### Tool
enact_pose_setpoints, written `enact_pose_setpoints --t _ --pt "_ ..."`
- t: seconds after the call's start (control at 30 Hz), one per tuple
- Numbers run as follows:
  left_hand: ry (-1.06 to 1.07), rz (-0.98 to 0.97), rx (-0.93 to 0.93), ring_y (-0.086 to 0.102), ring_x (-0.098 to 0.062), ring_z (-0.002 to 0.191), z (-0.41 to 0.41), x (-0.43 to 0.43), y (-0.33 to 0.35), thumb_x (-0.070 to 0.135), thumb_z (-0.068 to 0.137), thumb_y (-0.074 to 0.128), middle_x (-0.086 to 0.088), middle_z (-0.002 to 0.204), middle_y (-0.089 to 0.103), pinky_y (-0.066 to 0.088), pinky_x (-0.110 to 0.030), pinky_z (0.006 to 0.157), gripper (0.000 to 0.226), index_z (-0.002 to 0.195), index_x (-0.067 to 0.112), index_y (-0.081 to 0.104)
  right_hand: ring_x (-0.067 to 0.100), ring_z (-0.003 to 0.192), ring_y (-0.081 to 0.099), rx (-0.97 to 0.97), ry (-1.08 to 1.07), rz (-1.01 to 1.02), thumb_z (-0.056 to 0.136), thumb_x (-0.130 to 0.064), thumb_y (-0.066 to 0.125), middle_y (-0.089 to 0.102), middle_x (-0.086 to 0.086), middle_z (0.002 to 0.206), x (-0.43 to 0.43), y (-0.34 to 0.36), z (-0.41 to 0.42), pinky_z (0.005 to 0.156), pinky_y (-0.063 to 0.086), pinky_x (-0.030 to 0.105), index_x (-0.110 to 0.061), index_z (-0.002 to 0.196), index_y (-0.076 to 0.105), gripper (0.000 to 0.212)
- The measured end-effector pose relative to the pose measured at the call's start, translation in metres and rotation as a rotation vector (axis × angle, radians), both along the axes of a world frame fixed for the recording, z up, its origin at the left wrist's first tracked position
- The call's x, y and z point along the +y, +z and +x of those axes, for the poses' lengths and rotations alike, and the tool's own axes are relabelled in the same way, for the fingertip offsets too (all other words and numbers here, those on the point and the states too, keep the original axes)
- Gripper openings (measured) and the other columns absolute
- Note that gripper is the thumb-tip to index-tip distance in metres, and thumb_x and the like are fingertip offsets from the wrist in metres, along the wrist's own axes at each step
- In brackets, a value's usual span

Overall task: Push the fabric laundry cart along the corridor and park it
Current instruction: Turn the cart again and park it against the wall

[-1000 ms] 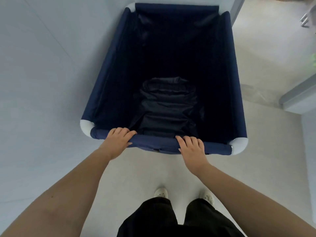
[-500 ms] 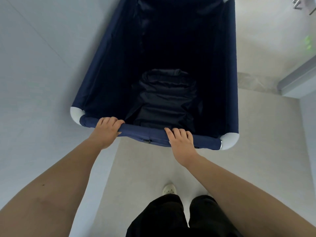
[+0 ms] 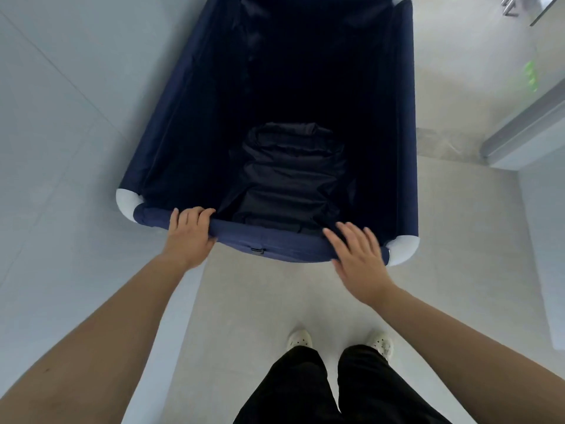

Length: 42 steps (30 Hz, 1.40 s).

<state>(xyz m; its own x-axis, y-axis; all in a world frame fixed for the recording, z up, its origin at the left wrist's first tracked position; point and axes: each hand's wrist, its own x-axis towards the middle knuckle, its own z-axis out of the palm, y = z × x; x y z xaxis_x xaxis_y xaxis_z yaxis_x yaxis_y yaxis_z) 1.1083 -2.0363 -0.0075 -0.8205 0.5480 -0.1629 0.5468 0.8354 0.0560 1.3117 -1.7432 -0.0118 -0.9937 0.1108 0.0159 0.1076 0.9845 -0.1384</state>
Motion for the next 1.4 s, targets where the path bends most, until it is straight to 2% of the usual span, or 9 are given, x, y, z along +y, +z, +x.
enact_pose_setpoints --t 0.07,0.17,0.37,0.47,0.63,0.9,1.03,1.23,1.4 --pt "-0.043 0.074 0.012 0.041 -0.034 0.125 0.022 0.021 0.0 0.022 0.081 0.067 -0.017 0.133 0.048 0.012 -0.059 0.11 0.062 0.135 0.008 0.042 0.034 0.131 0.04 -0.024 -0.05 0.08 0.09 -0.032 0.052 0.048 0.015 0.138 0.023 0.002 0.016 0.109 0.026 0.052 -0.016 0.138 0.04 0.052" --pt "-0.267 0.133 0.04 0.051 -0.031 0.118 0.067 0.071 0.0 0.027 0.079 0.069 -0.013 0.127 0.056 0.022 -0.059 0.108 0.06 0.132 0.012 0.047 0.031 0.13 0.042 -0.112 0.014 0.129 0.093 -0.038 0.033 0.051 0.012 0.137 0.033 0.003 0.02 0.11 0.026 0.051 -0.016 0.137 0.042 0.049" --pt "-0.272 0.251 -0.076 0.036 -0.021 0.13 0.103 0.156 0.0 0.041 0.094 0.043 -0.003 0.143 0.04 0.016 -0.047 0.114 0.055 0.143 0.02 0.027 0.031 0.128 0.044 -0.061 0.032 0.028 0.091 -0.034 0.051 0.052 0.013 0.135 0.044 0.006 0.016 0.109 0.031 0.048 -0.014 0.135 0.043 0.049" --pt "-0.245 0.33 -0.152 0.035 -0.02 0.13 0.104 0.189 0.008 0.043 0.094 0.042 -0.003 0.141 0.041 0.023 -0.042 0.112 0.052 0.14 0.019 0.031 0.03 0.129 0.043 -0.047 0.067 0.016 0.092 -0.036 0.046 0.052 0.012 0.135 0.066 0.013 0.02 0.109 0.03 0.047 -0.013 0.134 0.044 0.048" --pt "-0.26 0.319 -0.152 0.038 -0.02 0.126 0.11 0.253 0.019 0.046 0.092 0.044 -0.002 0.138 0.042 0.03 -0.036 0.107 0.053 0.137 0.018 0.036 0.028 0.126 0.047 -0.025 0.122 0.04 0.093 -0.038 0.034 0.055 0.009 0.132 0.125 0.024 0.028 0.108 0.034 0.046 -0.014 0.132 0.048 0.048" --pt "-0.054 0.3 -0.146 0.041 -0.02 0.125 0.113 0.389 0.037 0.044 0.092 0.046 -0.003 0.139 0.042 0.034 -0.039 0.105 0.053 0.136 0.017 0.036 0.028 0.121 0.051 0.043 0.198 0.067 0.088 -0.036 0.055 0.057 0.009 0.128 0.276 0.042 0.023 0.106 0.035 0.047 -0.016 0.13 0.048 0.047" --pt "0.053 0.337 -0.077 0.042 -0.021 0.123 0.105 0.45 0.049 0.041 0.092 0.047 -0.005 0.137 0.044 0.035 -0.039 0.103 0.05 0.135 0.016 0.037 0.029 0.118 0.051 0.088 0.248 0.034 0.086 -0.033 0.057 0.057 0.011 0.126 0.349 0.055 0.004 0.105 0.035 0.044 -0.015 0.129 0.045 0.048" --pt "0.132 0.297 0.046 0.038 -0.021 0.128 0.072 0.513 0.061 0.036 0.094 0.046 -0.005 0.141 0.04 0.032 -0.039 0.106 0.05 0.138 0.015 0.034 0.031 0.12 0.049 0.113 0.341 0.021 0.088 -0.031 0.055 0.054 0.013 0.128 0.421 0.074 -0.063 0.105 0.036 0.046 -0.014 0.131 0.043 0.048" --pt "0.167 0.239 0.105 0.032 -0.018 0.133 0.009 0.55 0.051 0.037 0.095 0.042 -0.003 0.145 0.036 0.027 -0.038 0.11 0.053 0.142 0.017 0.028 0.029 0.117 0.051 0.127 0.418 0.05 0.087 -0.034 0.055 0.056 0.011 0.126 0.453 0.077 -0.147 0.103 0.038 0.043 -0.014 0.129 0.044 0.047"
